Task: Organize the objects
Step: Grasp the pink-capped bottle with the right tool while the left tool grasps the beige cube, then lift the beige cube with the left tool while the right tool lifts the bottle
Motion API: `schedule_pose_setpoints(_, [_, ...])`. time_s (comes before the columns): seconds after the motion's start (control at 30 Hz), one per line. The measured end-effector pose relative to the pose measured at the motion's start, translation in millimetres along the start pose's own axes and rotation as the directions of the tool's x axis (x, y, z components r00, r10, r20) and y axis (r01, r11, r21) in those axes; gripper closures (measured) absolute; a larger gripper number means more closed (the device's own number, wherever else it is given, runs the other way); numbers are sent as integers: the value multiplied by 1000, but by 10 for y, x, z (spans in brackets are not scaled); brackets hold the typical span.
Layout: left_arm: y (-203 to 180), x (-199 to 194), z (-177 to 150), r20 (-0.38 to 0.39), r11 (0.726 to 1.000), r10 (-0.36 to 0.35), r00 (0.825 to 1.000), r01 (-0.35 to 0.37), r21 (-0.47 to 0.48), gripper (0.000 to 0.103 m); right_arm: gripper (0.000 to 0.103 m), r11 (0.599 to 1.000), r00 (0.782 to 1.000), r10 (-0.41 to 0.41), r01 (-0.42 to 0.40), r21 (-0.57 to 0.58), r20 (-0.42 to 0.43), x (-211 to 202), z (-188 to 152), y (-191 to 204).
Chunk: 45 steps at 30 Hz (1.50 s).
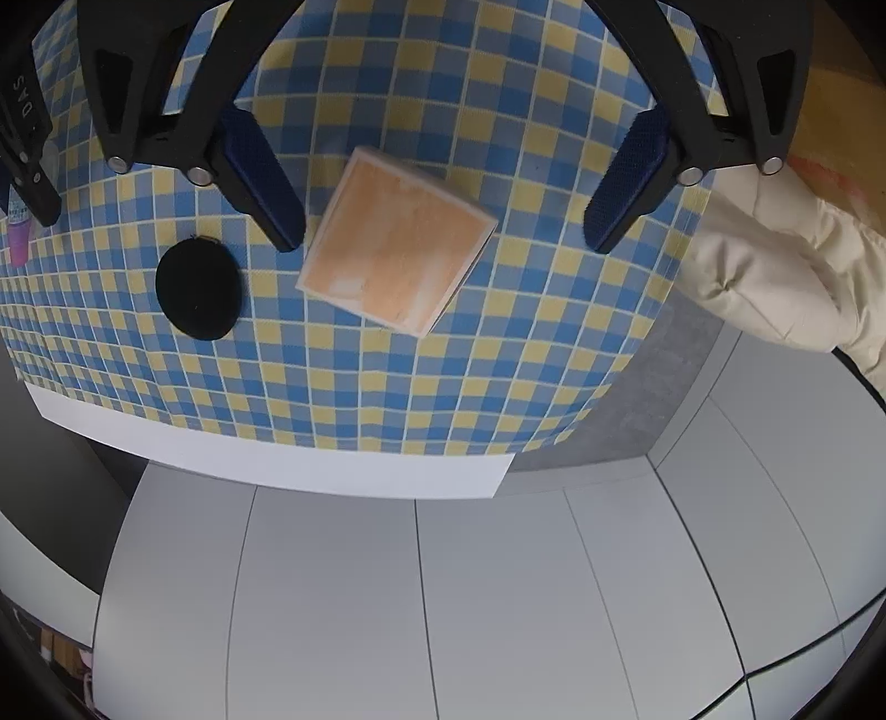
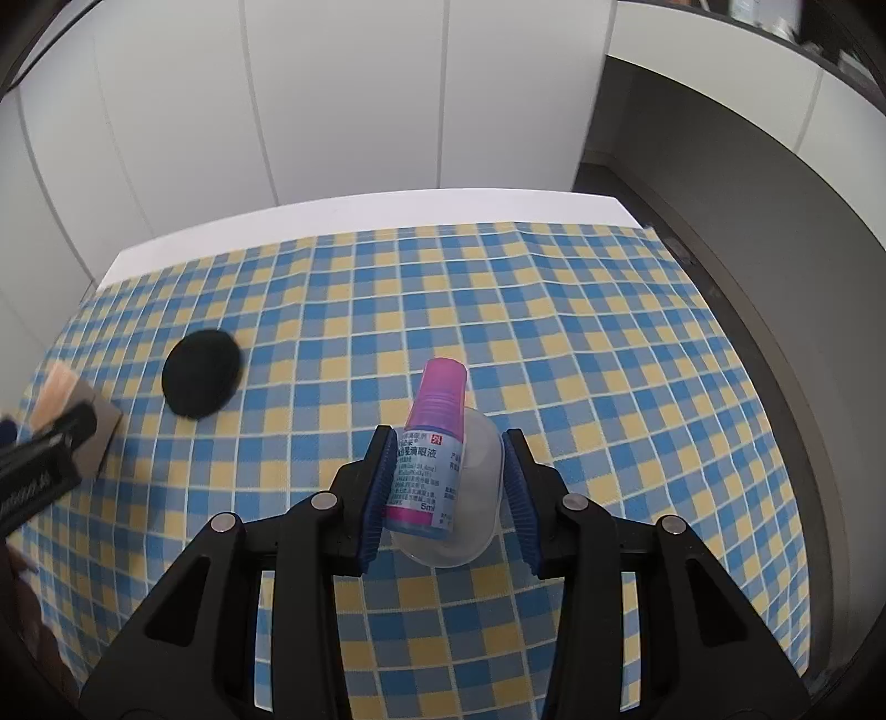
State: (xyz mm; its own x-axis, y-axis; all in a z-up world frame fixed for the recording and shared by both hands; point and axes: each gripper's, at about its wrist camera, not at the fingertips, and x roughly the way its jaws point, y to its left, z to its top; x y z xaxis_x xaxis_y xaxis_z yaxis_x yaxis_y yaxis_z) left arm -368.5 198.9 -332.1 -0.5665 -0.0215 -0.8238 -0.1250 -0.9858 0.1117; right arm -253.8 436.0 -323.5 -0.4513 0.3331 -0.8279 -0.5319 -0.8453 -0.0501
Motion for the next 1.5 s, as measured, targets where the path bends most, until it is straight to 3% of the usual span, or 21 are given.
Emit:
schedule_pose_setpoints(0.07, [-14,-20,-15,30,1000,-14,999,13,9,42,63,1000,1000,3,-3,-4,-13,28,-14,10])
schedule_pose_setpoints(0.17, [-43,-65,-26,57,1000,-5,998,4,19,50,63,1000,1000,1,-1,-14,-25,82,-36,-1])
schedule_pose_setpoints(0.33, [-94,-205,-21,87,1000,-9,996,7,30,50,62,1000,999,-2,1,-24,-51,157,-66,-5])
schedule_pose_setpoints(0.47, [-114,-232,6,78,999,-19,997,17,29,50,53,997,998,-54,52,-63,-28,126,-76,43])
schedule_pose_setpoints(0.6, [-134,-255,-6,76,999,-28,997,25,38,50,53,996,998,-66,65,-65,-13,99,-69,51])
schedule_pose_setpoints(0.7, [-144,-275,-27,76,999,-30,997,26,45,50,64,994,997,-77,77,-72,5,70,-67,57])
schedule_pose_setpoints(1.1, [-110,-310,-56,65,999,-37,997,34,41,50,64,996,998,-66,66,-63,-4,55,-53,33])
schedule_pose_setpoints(1.2, [-106,-292,-62,58,999,-40,998,38,39,50,49,994,996,-89,88,-71,-11,55,-60,51])
schedule_pose_setpoints(1.4, [-128,-280,-104,58,998,-27,998,24,54,50,47,992,994,-96,99,-74,46,-50,-69,83])
schedule_pose_setpoints(1.47, [-126,-274,-121,53,998,-30,998,27,54,50,69,994,996,-84,86,-72,23,-5,-78,76])
schedule_pose_setpoints(1.5, [-122,-271,-127,52,998,-32,998,29,53,50,69,994,996,-86,88,-72,31,-13,-80,72])
